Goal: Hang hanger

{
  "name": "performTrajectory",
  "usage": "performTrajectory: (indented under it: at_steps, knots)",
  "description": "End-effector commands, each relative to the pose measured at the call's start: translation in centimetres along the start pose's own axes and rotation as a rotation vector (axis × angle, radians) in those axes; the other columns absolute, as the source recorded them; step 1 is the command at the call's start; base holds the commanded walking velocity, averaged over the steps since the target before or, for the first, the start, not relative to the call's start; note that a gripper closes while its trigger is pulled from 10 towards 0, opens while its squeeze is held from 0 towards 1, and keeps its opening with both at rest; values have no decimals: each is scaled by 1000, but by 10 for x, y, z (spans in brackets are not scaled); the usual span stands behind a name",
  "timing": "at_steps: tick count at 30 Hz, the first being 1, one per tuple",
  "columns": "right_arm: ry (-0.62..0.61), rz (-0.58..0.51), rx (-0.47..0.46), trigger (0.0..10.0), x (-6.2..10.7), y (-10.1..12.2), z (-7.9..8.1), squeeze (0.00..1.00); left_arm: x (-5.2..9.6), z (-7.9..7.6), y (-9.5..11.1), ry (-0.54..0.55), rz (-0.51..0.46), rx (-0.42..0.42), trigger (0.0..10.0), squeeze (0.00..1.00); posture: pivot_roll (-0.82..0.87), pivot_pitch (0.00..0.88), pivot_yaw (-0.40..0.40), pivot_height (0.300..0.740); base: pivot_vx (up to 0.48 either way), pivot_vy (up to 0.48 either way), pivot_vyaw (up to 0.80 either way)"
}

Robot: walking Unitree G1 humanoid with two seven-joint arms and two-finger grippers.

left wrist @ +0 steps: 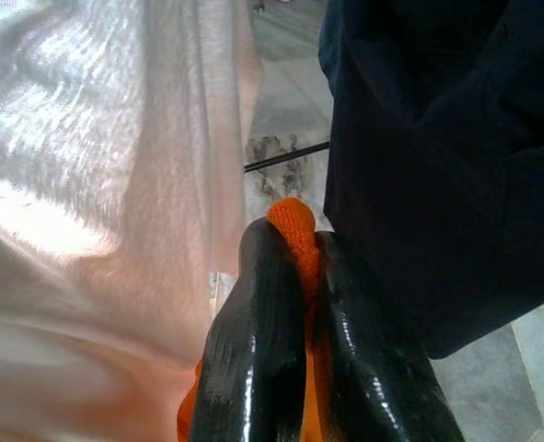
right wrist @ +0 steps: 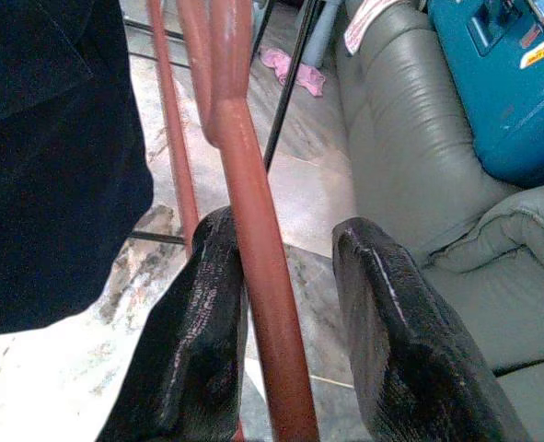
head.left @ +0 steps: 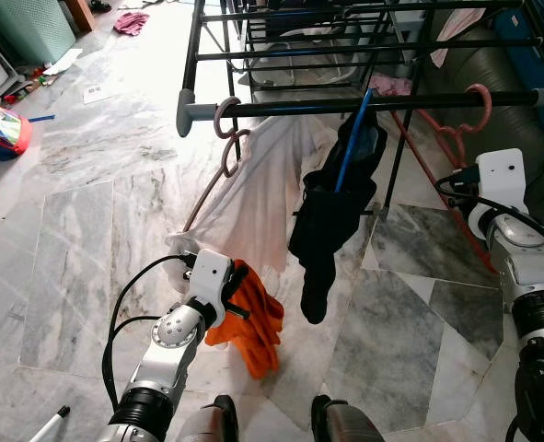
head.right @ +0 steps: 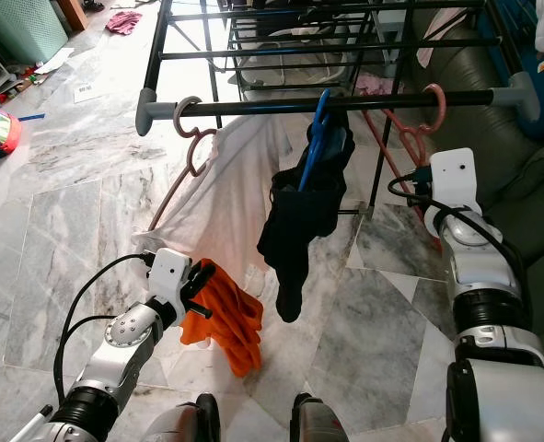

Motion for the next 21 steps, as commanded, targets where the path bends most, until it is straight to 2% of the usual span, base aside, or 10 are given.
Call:
performTrajectory:
  at_steps: [1,2,21]
  knots:
    - [3,-2,3,7843,-1,3,-3,0,4,1,-10,3,38,-3,10000,0,-87,210,85,740,0,0,0]
    - [6,-1,-1,0,-1,3,-3,0,4,1,-11,3,39,-2,10000,0,-88,210,85,740,0,0,0]
    - [25,-6,-7,0,-3,7,-3,0,4,-1,-13,4,48,0,10000,0,-92,204,76,740,0,0,0]
Point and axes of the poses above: a point about 5 cm out from each wrist's last joint towards the gripper, its own x axis pointing back from the gripper into the wrist, its own y axis along the axis of the wrist's last joint, z = x × y, the point moved 5 cm from there along -x, pointing out of the wrist towards the gripper, and after that the axes turned 5 degrees about -x, right-handed, at the moved point
